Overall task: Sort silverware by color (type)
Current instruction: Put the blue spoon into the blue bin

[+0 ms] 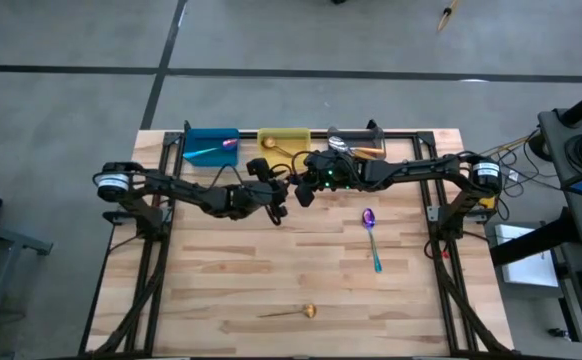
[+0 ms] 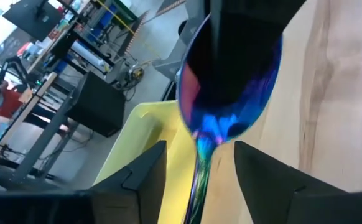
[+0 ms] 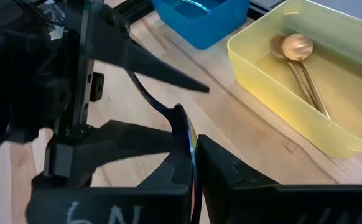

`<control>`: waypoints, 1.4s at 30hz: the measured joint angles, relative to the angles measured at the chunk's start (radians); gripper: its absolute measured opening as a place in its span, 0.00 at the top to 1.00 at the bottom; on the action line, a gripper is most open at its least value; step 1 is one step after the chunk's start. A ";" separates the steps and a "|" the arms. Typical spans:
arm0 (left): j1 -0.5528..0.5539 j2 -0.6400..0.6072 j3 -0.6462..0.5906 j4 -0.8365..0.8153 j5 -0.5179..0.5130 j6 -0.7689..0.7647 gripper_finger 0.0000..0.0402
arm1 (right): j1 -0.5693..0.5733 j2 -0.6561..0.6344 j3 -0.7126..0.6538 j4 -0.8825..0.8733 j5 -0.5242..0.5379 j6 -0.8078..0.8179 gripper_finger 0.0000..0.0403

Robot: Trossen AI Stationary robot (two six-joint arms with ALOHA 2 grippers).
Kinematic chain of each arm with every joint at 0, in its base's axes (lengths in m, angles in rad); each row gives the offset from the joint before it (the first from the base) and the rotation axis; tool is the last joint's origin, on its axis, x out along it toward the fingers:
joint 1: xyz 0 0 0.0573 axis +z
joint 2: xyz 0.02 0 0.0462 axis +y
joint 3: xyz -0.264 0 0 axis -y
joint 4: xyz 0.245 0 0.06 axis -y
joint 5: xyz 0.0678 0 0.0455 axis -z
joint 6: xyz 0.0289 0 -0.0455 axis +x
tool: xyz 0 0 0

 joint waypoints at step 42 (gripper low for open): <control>-0.011 0.009 0.064 -0.226 0.157 -0.474 1.00 | -0.002 0.000 0.000 -0.001 0.004 -0.021 0.72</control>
